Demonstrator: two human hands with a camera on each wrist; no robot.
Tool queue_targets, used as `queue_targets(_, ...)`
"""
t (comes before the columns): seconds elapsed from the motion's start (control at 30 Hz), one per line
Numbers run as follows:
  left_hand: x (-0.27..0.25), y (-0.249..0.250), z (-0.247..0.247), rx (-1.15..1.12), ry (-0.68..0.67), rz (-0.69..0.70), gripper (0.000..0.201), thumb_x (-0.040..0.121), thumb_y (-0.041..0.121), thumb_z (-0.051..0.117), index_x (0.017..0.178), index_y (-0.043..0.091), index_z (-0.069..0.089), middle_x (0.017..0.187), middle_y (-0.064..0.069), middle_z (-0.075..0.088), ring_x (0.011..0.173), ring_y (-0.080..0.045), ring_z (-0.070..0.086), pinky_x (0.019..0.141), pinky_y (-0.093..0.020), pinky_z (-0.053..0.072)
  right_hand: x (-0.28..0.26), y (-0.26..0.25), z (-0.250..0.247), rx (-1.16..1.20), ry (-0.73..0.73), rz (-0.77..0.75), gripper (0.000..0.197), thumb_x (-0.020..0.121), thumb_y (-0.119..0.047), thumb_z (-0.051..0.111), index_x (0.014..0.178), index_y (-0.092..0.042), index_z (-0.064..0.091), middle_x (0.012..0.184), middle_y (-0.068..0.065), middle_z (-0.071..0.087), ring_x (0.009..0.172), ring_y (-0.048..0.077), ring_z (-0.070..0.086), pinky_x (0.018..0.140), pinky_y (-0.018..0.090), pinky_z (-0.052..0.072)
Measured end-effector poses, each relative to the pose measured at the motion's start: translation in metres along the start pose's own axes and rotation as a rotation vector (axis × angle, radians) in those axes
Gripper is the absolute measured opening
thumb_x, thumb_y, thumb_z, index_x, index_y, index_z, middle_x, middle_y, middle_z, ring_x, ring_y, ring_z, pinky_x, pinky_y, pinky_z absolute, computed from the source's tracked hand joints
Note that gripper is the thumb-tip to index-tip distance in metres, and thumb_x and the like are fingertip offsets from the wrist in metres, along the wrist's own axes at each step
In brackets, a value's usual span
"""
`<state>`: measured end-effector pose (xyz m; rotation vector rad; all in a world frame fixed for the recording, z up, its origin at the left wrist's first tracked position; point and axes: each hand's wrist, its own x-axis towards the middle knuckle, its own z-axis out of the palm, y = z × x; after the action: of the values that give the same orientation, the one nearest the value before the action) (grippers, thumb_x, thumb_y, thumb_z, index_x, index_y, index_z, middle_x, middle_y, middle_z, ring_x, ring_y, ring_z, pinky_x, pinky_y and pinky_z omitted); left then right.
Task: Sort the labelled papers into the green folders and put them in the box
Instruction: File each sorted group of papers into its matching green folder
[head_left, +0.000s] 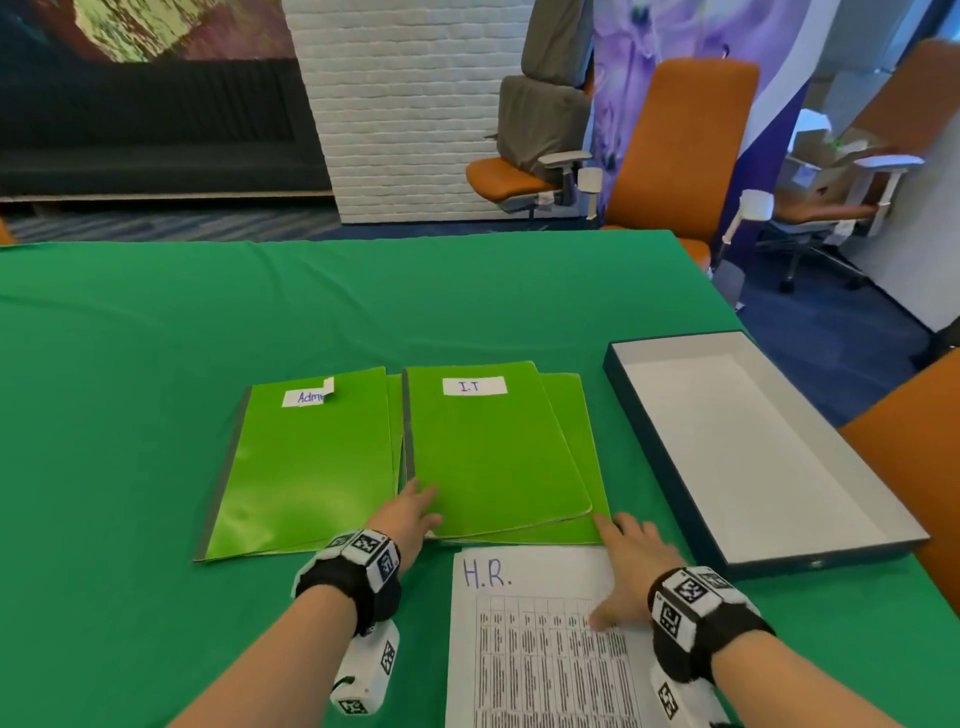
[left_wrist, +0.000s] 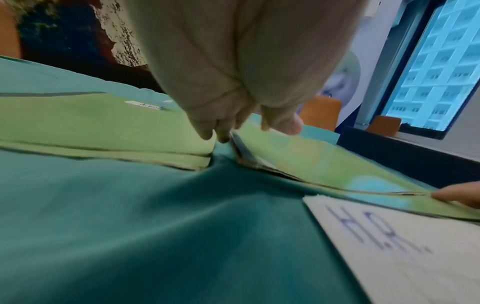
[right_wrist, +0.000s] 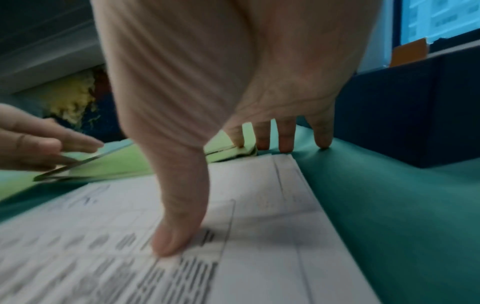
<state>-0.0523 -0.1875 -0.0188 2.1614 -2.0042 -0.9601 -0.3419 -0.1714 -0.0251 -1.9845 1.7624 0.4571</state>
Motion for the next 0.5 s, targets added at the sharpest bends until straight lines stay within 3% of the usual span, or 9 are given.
queue_targets(0.07,-0.004,0.000,0.009,-0.015,0.065,-0.099,0.062,0.095,0.015,0.050,0.149,0.019,0.019,0.158,-0.007,0.001,0.138,-0.025,0.033,0.108,-0.031,0.032,-0.003,0.003,0.004,-0.039,0.075,-0.005,0.125,0.057,-0.058,0.079,0.150,-0.023,0.003,0.154,0.002,0.018,0.140,0.026,0.021,0.113,0.048,0.023)
queue_targets(0.13,-0.015,-0.002,0.017,-0.024,0.183,-0.119,0.055,0.093,0.018,0.054,0.143,0.015,0.032,0.154,-0.008,0.024,0.133,-0.025,0.039,0.107,-0.031,0.034,-0.004,0.006,0.006,-0.050,0.109,-0.012,0.120,0.057,-0.060,0.078,0.148,-0.022,0.011,0.150,0.000,0.025,0.138,0.024,0.025,0.112,0.047,0.023)
queue_targets(0.23,-0.034,0.004,0.028,-0.037,0.246,-0.091,0.037,0.088,0.030,0.060,0.122,0.015,0.054,0.120,-0.004,0.057,0.104,-0.019,0.054,0.093,-0.028,0.044,-0.007,0.009,0.008,-0.031,0.112,-0.041,0.114,0.056,-0.059,0.078,0.146,-0.023,0.018,0.146,-0.002,0.032,0.135,0.022,0.028,0.112,0.048,0.024)
queue_targets(0.3,-0.045,0.013,0.037,-0.113,0.128,-0.141,0.043,0.084,0.039,0.064,0.119,0.017,0.055,0.103,0.001,0.060,0.090,-0.014,0.056,0.081,-0.024,0.047,-0.011,0.010,0.011,-0.026,0.108,-0.065,0.110,0.056,-0.057,0.079,0.144,-0.024,0.022,0.143,-0.003,0.034,0.133,0.021,0.030,0.112,0.047,0.024)
queue_targets(0.37,-0.054,0.024,0.047,-0.200,0.037,-0.186,0.057,0.078,0.041,0.070,0.125,0.018,0.049,0.099,0.003,0.058,0.088,-0.013,0.056,0.076,-0.022,0.045,-0.016,0.010,0.015,-0.010,0.125,-0.097,0.102,0.057,-0.056,0.079,0.140,-0.027,0.028,0.138,-0.004,0.037,0.130,0.020,0.032,0.111,0.045,0.025)
queue_targets(0.5,-0.067,0.037,0.066,-0.324,0.055,-0.217,0.066,0.071,0.017,0.075,0.129,0.017,0.045,0.089,0.008,0.056,0.085,-0.012,0.057,0.075,-0.022,0.047,-0.027,0.010,0.023,0.053,0.187,-0.120,0.085,0.061,-0.053,0.078,0.132,-0.032,0.036,0.131,-0.009,0.039,0.122,0.014,0.034,0.107,0.037,0.028)
